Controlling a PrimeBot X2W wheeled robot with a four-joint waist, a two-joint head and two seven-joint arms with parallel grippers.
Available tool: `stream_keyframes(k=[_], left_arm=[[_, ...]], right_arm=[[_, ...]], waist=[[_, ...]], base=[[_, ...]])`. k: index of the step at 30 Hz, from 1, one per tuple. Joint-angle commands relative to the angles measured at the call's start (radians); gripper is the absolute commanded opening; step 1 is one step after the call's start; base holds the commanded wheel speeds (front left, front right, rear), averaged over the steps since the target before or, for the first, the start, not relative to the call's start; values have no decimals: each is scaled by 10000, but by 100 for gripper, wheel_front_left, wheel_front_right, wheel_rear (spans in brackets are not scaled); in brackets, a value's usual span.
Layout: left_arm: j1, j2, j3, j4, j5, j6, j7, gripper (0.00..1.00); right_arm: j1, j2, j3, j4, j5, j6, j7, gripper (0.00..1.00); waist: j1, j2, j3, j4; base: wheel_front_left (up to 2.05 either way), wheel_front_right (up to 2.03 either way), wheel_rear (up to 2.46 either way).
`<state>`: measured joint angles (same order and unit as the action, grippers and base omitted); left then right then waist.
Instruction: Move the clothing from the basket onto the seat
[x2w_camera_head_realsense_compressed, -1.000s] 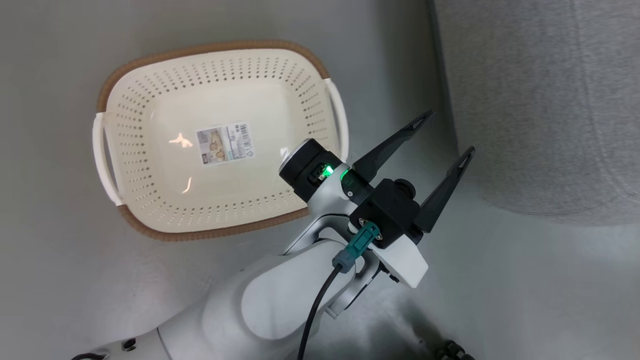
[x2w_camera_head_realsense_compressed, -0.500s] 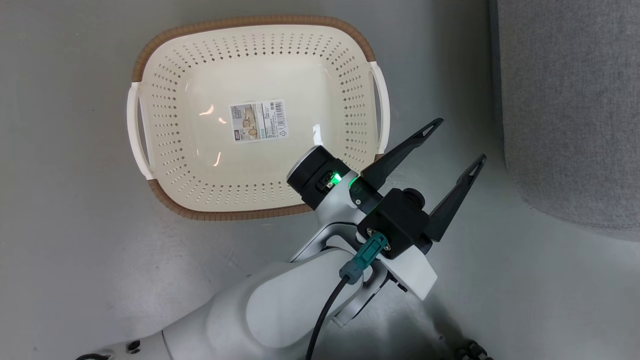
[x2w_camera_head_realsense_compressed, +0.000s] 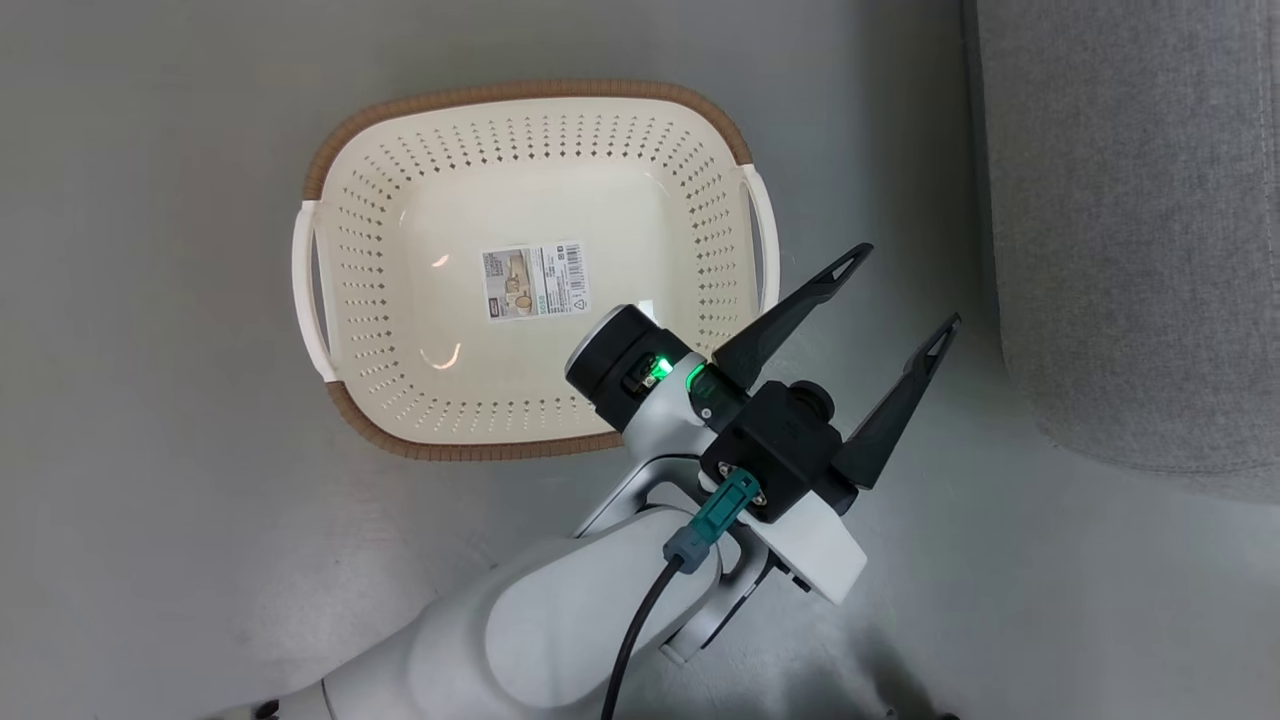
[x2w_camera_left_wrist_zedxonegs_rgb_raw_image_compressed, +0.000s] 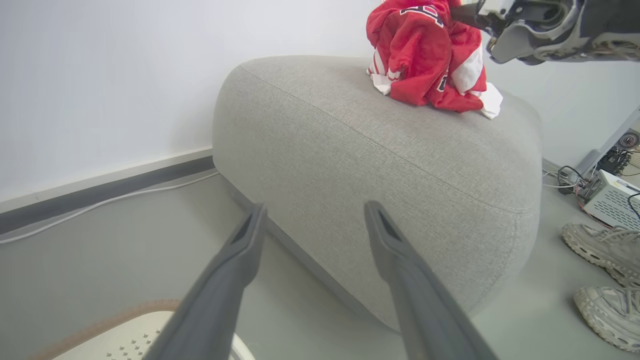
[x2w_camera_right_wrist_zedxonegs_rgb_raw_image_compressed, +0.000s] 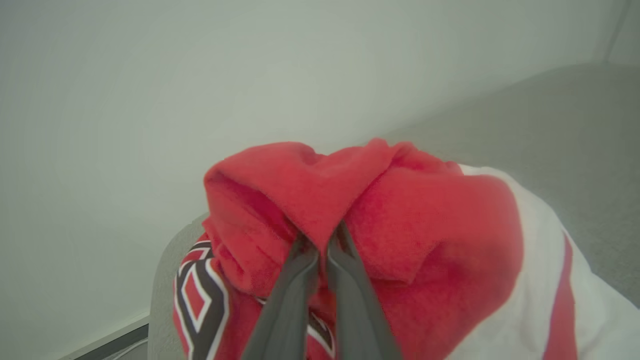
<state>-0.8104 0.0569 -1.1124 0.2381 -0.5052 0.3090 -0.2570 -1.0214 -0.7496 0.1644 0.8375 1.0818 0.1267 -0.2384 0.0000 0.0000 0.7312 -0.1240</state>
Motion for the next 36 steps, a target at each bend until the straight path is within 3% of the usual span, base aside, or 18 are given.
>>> stream_keyframes(k=[1, 6, 19, 36], left_arm=[[278, -66, 256, -305, -65, -3, -47, 100], [616, -66, 621, -389, -34, -36, -47, 100], [2314, -66, 2381, -427, 422, -217, -47, 100], [5468, -66, 6161, -437, 1492, -1262, -47, 100]], right_arm=[[690, -575, 271, -327, 217, 40, -133, 100], [1464, -578, 791, -885, 839, 40, -224, 100], [3360, 162, 583, -2564, -488, 40, -232, 100], [5824, 2383, 201, -3978, -3233, 40, -233, 100]], waist=[[0, 0, -234, 38], [0, 0, -872, 86], [0, 0, -3013, 388], [0, 0, -5727, 1104]], base=[[0, 0, 0], [0, 0, 0], [0, 0, 0], [0, 0, 0]])
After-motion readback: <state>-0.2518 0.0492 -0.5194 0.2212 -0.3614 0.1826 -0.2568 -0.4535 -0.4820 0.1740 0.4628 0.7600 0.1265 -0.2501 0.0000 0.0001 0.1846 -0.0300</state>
